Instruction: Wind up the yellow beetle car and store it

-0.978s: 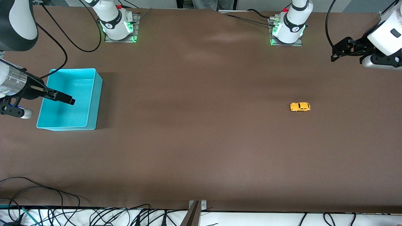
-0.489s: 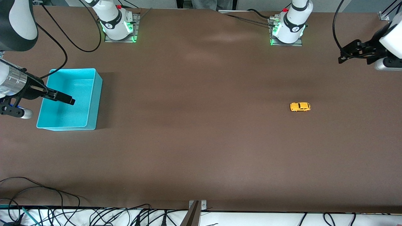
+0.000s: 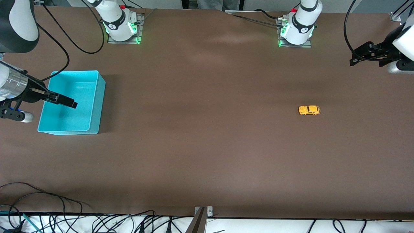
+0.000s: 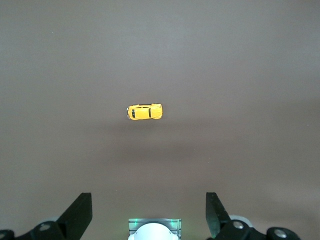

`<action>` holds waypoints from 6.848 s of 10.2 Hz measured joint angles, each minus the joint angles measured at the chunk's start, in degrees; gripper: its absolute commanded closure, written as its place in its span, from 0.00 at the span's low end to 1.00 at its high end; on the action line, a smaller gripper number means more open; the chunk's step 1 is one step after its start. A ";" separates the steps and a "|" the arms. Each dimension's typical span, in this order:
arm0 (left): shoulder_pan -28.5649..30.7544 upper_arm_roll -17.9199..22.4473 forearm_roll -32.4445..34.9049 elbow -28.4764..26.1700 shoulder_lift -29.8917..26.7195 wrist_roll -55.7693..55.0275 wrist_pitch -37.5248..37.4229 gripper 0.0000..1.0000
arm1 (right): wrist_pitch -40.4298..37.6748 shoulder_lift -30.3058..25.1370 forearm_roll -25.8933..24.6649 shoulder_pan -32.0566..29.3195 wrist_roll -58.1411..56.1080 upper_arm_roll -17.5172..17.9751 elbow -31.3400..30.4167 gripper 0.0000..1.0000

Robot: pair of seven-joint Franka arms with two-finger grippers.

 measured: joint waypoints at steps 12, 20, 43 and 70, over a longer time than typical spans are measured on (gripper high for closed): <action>0.00 -0.13 0.00 0.00 0.00 0.01 0.00 0.00 | 0.08 0.42 0.02 -0.06 0.00 -0.05 0.00 0.00; -0.01 -0.13 0.00 0.00 0.00 0.01 0.00 0.00 | 0.58 0.42 0.00 -0.06 0.00 -0.05 0.00 0.00; 0.00 -0.12 0.00 -0.10 0.00 0.01 0.38 0.00 | 0.62 0.43 0.00 -0.06 -0.08 -0.05 0.00 0.00; 2.29 3.96 2.79 -51.22 4.21 43.21 62.36 0.00 | -0.49 1.60 -0.11 0.07 0.37 0.09 -0.51 0.00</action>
